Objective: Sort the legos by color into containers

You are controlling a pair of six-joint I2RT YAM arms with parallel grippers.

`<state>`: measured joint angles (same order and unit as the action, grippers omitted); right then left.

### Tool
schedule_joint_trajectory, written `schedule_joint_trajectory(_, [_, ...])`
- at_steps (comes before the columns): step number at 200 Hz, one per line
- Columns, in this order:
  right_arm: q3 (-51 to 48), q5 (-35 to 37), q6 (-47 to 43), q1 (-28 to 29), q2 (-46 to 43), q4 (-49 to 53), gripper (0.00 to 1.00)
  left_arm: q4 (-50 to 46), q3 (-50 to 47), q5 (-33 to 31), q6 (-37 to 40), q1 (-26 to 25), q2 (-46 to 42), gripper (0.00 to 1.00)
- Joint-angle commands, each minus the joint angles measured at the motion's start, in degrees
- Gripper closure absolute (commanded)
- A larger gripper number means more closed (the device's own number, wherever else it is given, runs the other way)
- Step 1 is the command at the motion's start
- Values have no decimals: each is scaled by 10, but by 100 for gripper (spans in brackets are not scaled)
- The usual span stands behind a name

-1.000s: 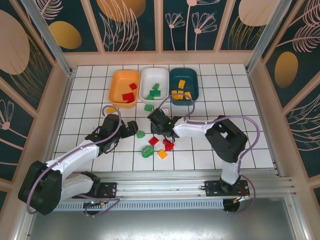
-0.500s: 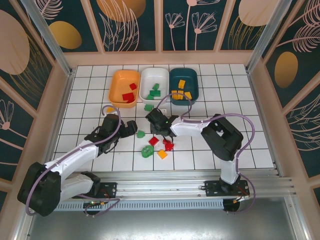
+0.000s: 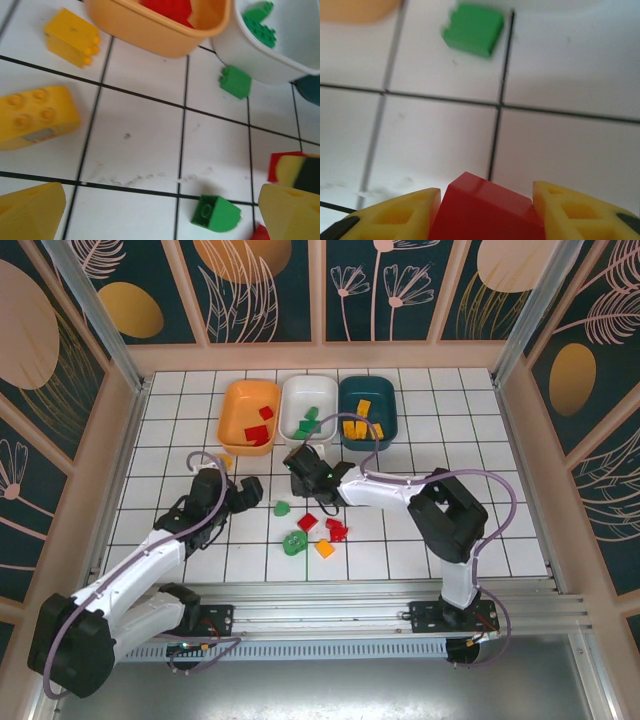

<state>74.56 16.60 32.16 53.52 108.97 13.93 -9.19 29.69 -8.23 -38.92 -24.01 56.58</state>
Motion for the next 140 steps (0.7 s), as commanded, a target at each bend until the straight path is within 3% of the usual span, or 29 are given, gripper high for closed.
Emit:
schedule_joint_trajectory(1, [49,2,-45,1,-10,-25,59,-51,8,-27,-26,32,-14,1])
schedule_joint_trajectory(24, [109,-41,-97,-3,36,-58,60,-50,-6,11,-51,66,-19,1])
schedule_joint_trajectory(64, [176,-85,-149,-24,79,-112,60,30,-47,156,-53,82,-42,2])
schedule_joint_trajectory(140, [414,-149,-181,-70,260,-45,57,-15,-60,105,-68,83,-100,1])
